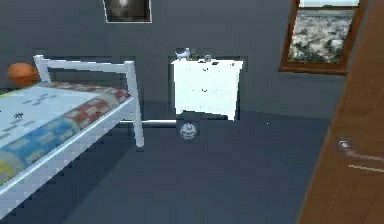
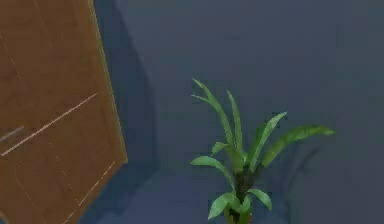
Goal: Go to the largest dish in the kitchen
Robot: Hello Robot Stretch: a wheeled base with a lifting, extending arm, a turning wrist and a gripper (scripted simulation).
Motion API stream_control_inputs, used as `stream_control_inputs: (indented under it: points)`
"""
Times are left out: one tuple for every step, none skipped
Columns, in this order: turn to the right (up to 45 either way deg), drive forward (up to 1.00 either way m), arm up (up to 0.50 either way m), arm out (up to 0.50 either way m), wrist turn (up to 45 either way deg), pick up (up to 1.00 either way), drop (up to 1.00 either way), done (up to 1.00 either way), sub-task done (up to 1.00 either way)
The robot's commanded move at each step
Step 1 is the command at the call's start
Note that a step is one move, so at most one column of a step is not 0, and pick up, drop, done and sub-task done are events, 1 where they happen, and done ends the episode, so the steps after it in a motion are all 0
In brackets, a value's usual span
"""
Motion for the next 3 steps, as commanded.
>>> stream_control_inputs:
  points:
    - [18.0, 0.0, 0.0, 0.0, 0.0, 0.0, 0.0, 0.0, 0.0]
    - [0.0, 1.0, 0.0, 0.0, 0.0, 0.0, 0.0, 0.0, 0.0]
    - [0.0, 0.3, 0.0, 0.0, 0.0, 0.0, 0.0, 0.0, 0.0]
